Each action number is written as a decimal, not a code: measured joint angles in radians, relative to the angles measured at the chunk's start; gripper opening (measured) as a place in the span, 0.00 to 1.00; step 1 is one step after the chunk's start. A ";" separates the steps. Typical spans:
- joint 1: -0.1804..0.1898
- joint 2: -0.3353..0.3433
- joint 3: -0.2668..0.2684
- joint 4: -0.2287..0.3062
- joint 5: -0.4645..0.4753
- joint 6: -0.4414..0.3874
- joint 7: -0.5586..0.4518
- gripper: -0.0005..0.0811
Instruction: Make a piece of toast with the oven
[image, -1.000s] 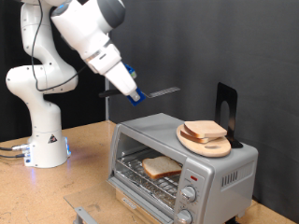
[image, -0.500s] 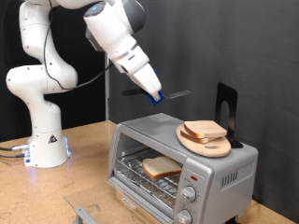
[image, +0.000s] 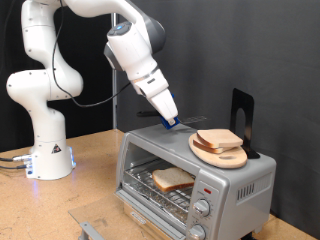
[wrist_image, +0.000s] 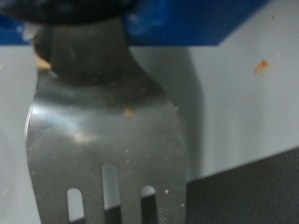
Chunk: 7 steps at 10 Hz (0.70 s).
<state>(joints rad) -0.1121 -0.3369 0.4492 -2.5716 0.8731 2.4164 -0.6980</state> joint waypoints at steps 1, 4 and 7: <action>0.000 0.000 0.005 -0.012 0.002 0.013 -0.001 0.49; 0.000 0.003 0.016 -0.034 0.002 0.043 -0.001 0.54; -0.001 0.004 0.020 -0.036 -0.006 0.049 0.000 0.93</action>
<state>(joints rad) -0.1131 -0.3331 0.4696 -2.6076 0.8668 2.4657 -0.6982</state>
